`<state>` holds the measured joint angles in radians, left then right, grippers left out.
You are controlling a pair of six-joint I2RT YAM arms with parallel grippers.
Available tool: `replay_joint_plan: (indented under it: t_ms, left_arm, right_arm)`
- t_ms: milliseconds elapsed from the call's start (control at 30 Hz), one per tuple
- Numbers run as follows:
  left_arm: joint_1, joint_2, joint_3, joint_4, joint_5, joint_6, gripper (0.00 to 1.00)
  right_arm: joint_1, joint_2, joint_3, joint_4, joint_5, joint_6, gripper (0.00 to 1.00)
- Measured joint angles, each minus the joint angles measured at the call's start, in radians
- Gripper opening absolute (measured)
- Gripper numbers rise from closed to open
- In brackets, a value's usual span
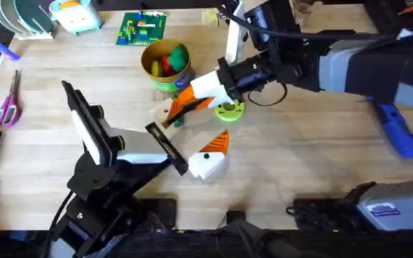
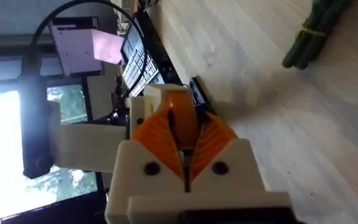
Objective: Pick up the gripper from the table and insert it into the empty holder that is missing its gripper. Then pick up a screw, insert it into the mounting hole, and use the screwdriver to tighten it. Finally, clean up the table by picking up the vegetable and placing it into the bucket.
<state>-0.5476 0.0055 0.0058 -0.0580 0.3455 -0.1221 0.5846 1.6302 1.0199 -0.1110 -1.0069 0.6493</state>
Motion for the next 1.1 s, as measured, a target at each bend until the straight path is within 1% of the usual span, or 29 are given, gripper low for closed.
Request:
replay_joint_plan:
  t_ms: [100, 233, 400, 533, 667, 733, 867, 933, 1100]
  left_arm:
    - [0.0, 0.0, 0.0, 0.0, 0.006, -0.007, 0.991]
    - [0.0, 0.0, 0.0, 0.001, 0.016, -0.007, 0.991]
    - [0.0, 0.0, 0.0, 0.002, 0.021, -0.005, 0.991]
    - [-0.001, 0.0, 0.0, 0.002, 0.03, 0.003, 0.991]
    - [-0.006, 0.0, 0.0, 0.004, 0.058, 0.015, 0.991]
    - [-0.013, 0.0, 0.0, 0.006, 0.087, 0.02, 0.991]
    - [-0.015, 0.0, 0.0, 0.006, 0.1, 0.023, 0.991]
    - [-0.022, 0.0, 0.0, 0.007, 0.129, 0.029, 0.991]
    - [-0.023, 0.0, 0.0, 0.006, 0.137, 0.033, 0.991]
  right_arm:
    - [-0.004, 0.0, 0.0, -0.013, -0.011, -0.016, 0.016]
    - [-0.01, 0.0, 0.0, -0.02, -0.033, -0.034, 0.107]
    - [-0.012, 0.0, 0.0, -0.024, -0.04, -0.044, 0.162]
    - [-0.014, 0.0, 0.0, -0.026, -0.056, -0.048, 0.238]
    - [-0.024, 0.0, 0.0, -0.032, -0.093, -0.052, 0.287]
    - [-0.024, 0.002, 0.0, -0.032, -0.112, -0.053, 0.308]
    - [-0.028, 0.007, 0.0, -0.035, -0.131, -0.053, 0.343]
    - [-0.023, 0.008, -0.001, -0.033, -0.14, -0.053, 0.364]
    - [-0.025, 0.008, -0.001, -0.035, -0.158, -0.059, 0.418]
